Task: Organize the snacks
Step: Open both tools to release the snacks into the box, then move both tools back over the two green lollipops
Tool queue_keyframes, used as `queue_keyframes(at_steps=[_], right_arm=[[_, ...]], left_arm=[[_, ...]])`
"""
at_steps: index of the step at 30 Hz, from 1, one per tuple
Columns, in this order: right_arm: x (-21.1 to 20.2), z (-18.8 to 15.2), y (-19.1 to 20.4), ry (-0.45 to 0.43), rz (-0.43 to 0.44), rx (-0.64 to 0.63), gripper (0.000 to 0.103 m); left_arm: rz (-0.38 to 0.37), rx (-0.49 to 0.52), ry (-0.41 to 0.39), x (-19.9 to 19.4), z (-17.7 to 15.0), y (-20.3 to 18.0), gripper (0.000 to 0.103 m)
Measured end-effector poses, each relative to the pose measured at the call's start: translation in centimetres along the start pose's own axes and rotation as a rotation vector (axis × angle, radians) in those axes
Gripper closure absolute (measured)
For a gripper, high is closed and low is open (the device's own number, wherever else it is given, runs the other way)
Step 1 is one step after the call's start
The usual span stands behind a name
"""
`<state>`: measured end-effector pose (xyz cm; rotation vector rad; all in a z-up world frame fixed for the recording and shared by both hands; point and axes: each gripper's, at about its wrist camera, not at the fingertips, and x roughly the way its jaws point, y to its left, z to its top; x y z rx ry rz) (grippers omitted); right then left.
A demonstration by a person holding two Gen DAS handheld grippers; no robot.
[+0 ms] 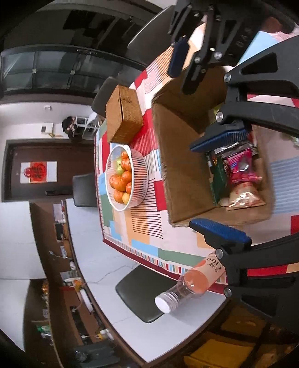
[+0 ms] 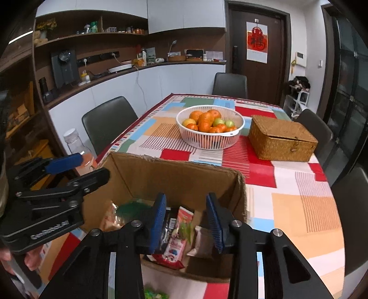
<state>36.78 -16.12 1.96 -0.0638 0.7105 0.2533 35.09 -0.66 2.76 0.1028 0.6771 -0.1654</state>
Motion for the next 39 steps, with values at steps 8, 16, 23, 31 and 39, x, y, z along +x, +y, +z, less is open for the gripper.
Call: queue_keyframes(at_steps=[8, 16, 23, 31, 39], right_arm=[[-4.1, -2.8, 1.1, -0.057, 0.014, -0.056, 0.066], [-6.3, -5.8, 1.7, -0.042, 0.047, -0.083, 0.066], [-5.9, -9.0, 1.9, 0.023, 0.07, -0.093, 0.066], [-3.9, -12.4, 1.9, 0.123, 0.1, -0.09, 0.066], [-2.0, -14.6, 1.9, 0.205, 0.108, -0.093, 0.066]], left_arm=[[-0.024, 0.107, -0.036, -4.2, -3.6, -1.8, 0.044], [-0.065, 0.16, -0.025, -6.3, -6.6, -3.3, 0.044], [-0.106, 0.2, 0.036, -5.6, -9.5, -4.5, 0.044], [-0.188, 0.23, 0.11, -3.5, -12.4, -5.6, 0.044], [-0.255, 0.24, 0.178, -0.3, -14.2, -6.3, 0.045]])
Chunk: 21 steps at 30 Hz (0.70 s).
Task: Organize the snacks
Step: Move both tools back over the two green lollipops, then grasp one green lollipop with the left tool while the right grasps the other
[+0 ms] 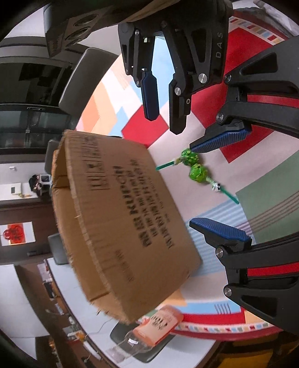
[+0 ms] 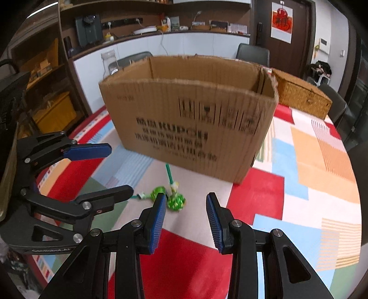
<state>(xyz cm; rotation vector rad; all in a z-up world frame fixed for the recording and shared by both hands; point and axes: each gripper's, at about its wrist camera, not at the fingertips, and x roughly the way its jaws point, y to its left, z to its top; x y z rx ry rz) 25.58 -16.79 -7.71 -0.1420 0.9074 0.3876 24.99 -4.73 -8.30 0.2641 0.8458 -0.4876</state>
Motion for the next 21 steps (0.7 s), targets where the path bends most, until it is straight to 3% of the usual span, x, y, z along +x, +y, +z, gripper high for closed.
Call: queue_keyframes(at_steps=[9, 21], right_arm=[[1.6, -0.9, -0.6, 0.054, -0.016, 0.015, 0.066], [2.8, -1.5, -0.9, 0.082, 0.0, 0.033, 0.066]], left_arm=[[-0.077, -0.022, 0.06, 3.5, -0.4, 0.2, 0.06], [-0.129, -0.057, 0.089, 6.0, -0.5, 0.8, 0.067]])
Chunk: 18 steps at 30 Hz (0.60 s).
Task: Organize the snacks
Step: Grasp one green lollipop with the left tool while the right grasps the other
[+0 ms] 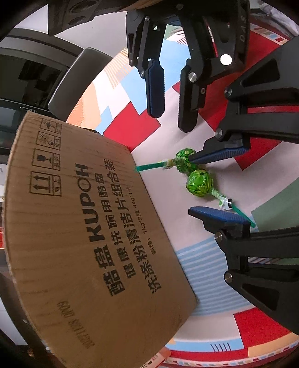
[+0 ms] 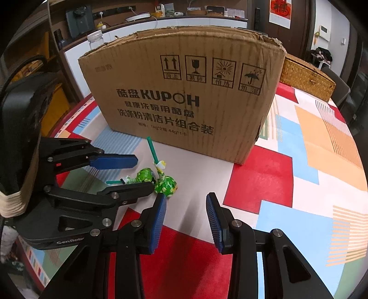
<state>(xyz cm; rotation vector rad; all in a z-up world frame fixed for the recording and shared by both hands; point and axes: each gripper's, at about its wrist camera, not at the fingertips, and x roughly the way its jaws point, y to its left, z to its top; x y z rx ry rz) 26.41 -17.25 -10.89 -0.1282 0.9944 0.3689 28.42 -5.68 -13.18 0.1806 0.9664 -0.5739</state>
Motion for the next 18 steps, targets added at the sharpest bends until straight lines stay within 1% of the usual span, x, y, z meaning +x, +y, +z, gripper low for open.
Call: queue_keyframes(at_steps=[2, 6, 10, 12, 18], right_arm=[[0.2, 0.1, -0.1, 0.004, 0.003, 0.0, 0.066], [0.6, 0.2, 0.0, 0.008, 0.009, -0.003, 0.066], [0.9, 0.4, 0.1, 0.011, 0.016, -0.007, 0.066], [1.1, 0.5, 0.1, 0.012, 0.022, -0.005, 0.066], [1.8, 0.9, 0.3, 0.014, 0.043, -0.005, 0.066]], left_arm=[[-0.005, -0.005, 0.003, 0.3, 0.1, 0.1, 0.068], [-0.021, -0.016, 0.009, 0.5, 0.1, 0.5, 0.076], [-0.026, -0.028, 0.008, 0.8, 0.4, 0.6, 0.076], [-0.018, -0.041, 0.006, 0.5, 0.3, 1.0, 0.077], [0.048, -0.09, -0.012, -1.3, -0.5, 2.0, 0.077]])
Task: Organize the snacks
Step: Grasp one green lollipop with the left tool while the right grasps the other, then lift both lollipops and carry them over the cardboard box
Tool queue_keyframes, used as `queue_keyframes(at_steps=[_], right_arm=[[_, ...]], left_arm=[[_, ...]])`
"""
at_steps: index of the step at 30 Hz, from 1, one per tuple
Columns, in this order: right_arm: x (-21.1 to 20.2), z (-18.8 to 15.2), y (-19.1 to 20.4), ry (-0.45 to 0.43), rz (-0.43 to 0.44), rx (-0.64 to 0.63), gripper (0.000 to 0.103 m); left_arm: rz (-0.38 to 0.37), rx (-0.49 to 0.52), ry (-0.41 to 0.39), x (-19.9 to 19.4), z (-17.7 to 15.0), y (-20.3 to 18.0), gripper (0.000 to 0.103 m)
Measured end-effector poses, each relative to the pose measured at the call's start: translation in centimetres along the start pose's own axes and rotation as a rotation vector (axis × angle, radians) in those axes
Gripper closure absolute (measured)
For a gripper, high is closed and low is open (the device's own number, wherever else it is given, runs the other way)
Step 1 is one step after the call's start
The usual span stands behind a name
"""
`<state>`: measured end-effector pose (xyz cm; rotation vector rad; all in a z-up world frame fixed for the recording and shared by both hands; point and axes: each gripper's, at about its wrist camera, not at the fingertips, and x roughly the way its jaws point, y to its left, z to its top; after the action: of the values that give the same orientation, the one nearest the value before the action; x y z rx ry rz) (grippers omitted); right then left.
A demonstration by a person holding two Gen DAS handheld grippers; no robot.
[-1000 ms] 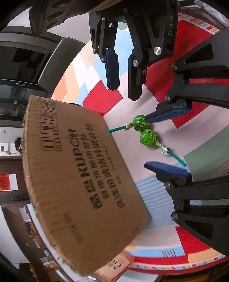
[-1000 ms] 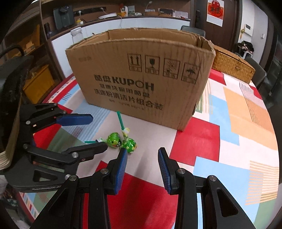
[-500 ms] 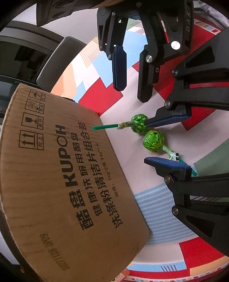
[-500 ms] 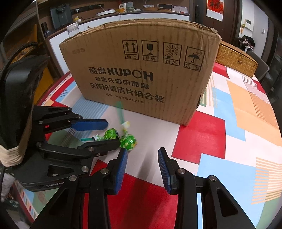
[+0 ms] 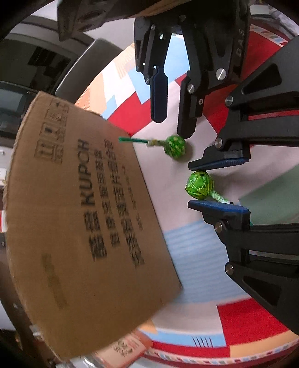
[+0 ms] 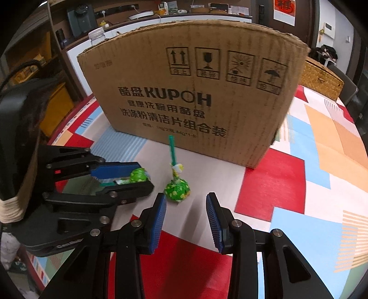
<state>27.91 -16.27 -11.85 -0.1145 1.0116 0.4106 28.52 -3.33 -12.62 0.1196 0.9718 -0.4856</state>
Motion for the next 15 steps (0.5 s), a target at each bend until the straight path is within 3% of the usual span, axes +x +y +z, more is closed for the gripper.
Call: queue_keyframes(at_steps=[11, 15], right_arm=[[2.7, 0.9, 0.6, 0.03, 0.001, 0.007, 0.066], [3.4, 0.9, 0.7, 0.042, -0.007, 0.005, 0.075]], left_arm=[[0.054, -0.098, -0.036, -2.1, -0.6, 1.4, 0.077], [0.056, -0.111, -0.047, -2.3, -0.8, 1.3, 0.077]])
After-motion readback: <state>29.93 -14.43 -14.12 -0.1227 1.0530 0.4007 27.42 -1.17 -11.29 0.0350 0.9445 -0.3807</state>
